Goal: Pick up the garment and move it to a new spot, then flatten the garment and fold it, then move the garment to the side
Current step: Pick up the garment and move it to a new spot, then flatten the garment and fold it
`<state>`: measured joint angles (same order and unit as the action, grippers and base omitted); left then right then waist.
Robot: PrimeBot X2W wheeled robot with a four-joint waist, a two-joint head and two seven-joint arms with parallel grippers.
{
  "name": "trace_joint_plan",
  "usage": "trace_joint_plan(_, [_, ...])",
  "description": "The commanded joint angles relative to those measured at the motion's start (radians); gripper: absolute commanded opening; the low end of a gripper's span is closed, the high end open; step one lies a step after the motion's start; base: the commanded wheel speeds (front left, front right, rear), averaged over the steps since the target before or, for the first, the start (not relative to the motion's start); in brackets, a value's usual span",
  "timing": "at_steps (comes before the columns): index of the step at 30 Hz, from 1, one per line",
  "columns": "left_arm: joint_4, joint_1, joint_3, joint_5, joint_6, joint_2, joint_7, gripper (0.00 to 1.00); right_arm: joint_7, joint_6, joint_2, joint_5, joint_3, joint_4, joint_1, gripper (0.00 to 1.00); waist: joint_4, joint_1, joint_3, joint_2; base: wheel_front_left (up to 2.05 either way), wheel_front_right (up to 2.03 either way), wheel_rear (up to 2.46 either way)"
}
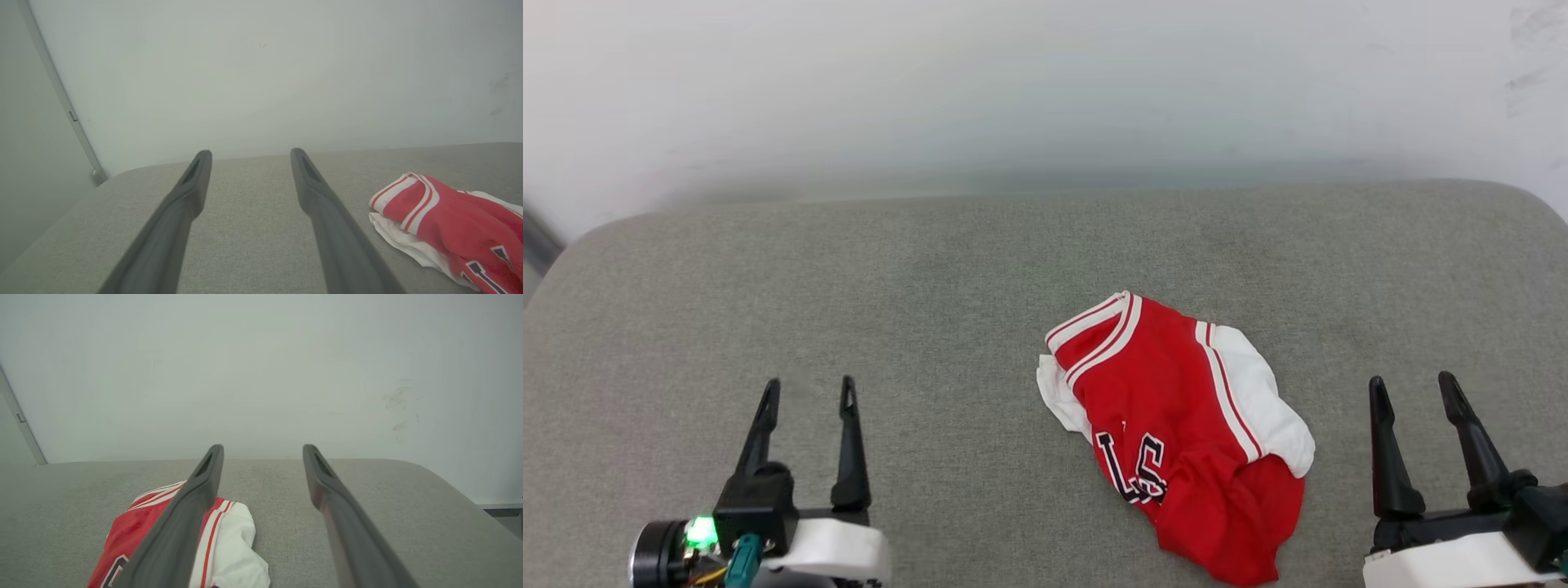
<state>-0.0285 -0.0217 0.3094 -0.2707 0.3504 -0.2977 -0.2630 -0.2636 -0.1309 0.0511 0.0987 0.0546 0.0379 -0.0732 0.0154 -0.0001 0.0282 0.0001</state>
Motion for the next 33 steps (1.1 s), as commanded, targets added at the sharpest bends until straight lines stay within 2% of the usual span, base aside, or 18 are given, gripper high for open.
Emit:
trace_joint_plan(1, [-0.003, 0.029, -0.022, 0.019, -0.012, 0.011, -0.003, 1.00, -0.002, 0.000, -0.002, 0.017, 0.001, -0.004, -0.018, 1.00, 0.002, 0.0001, -0.006, -0.0001, 0.00, 0.00, 0.00])
trace_joint_plan(7, [-0.016, 0.111, -0.105, 0.067, -0.087, 0.077, -0.003, 1.00, -0.002, 0.000, -0.002, 0.033, 0.001, -0.009, -0.038, 1.00, 0.006, 0.0001, -0.022, -0.0001, 0.00, 0.00, 0.00])
trace_joint_plan(16, [0.009, 0.170, -0.163, 0.125, -0.196, 0.149, -0.003, 1.00, -0.002, 0.000, -0.002, 0.054, -0.007, -0.018, -0.067, 1.00, 0.012, 0.0001, -0.039, -0.0001, 0.00, 0.00, 0.00])
trace_joint_plan(26, [0.032, 0.180, -0.218, 0.164, -0.263, 0.194, -0.003, 1.00, -0.002, 0.000, -0.002, 0.071, -0.012, -0.019, -0.077, 1.00, 0.011, 0.0001, -0.040, -0.0001, 0.00, 0.00, 0.00])
trace_joint_plan(33, [0.039, 0.170, -0.248, 0.183, -0.287, 0.210, -0.003, 1.00, -0.002, 0.000, -0.002, 0.037, 0.004, 0.027, 0.016, 1.00, 0.010, 0.0001, -0.034, -0.0001, 0.00, 0.00, 0.00])
